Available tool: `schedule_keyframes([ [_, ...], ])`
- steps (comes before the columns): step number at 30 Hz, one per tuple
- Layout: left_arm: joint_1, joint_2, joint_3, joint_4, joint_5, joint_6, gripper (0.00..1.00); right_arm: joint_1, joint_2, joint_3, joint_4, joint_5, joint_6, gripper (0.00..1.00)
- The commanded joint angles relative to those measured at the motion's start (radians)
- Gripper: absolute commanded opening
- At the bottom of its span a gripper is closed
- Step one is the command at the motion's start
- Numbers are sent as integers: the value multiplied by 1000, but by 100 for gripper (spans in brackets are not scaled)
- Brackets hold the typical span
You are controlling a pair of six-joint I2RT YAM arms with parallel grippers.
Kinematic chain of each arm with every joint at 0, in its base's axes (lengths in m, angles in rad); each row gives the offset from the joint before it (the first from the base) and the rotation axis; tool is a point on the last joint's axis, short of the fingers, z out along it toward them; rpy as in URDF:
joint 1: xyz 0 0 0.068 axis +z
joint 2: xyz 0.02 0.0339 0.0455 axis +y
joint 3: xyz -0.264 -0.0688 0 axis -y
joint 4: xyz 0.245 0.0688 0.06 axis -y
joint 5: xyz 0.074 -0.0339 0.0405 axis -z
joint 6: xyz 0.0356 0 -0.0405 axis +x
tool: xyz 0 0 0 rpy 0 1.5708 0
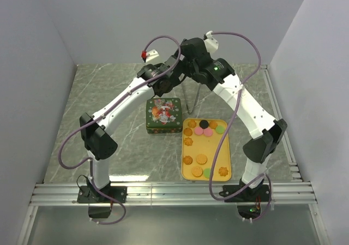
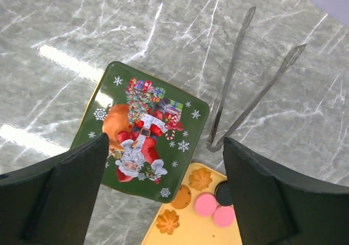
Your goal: Pack the cookies
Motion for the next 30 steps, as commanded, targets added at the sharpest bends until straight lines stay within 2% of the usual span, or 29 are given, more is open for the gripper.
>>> schedule_keyframes([
  [1,-73,-26,4,103,67,102,94,155,58,126,-81,-96,-44,100],
  [6,-75,-93,-90,162,122,110,99,184,105,230,-152,-49,-49,100],
  [11,-79,-174,-222,238,205,113,100,204,90,217,-155,-47,-47,100],
  [17,-82,-294,-354,404,299,148,99,224,58,220,-141,-23,-53,100],
  [20,-84,-311,-360,412,330,162,99,232,68,256,-184,5,-20,100],
  [22,-95,-306,-342,398,302,177,99,248,71,273,-187,26,-16,100],
  [24,-109,-322,-319,373,261,166,99,262,38,247,-143,26,-51,100],
  [25,-112,-332,-322,375,246,163,100,261,18,186,-70,20,-62,100],
  [30,-102,-394,-385,462,296,186,100,265,-125,-17,20,74,2,100],
])
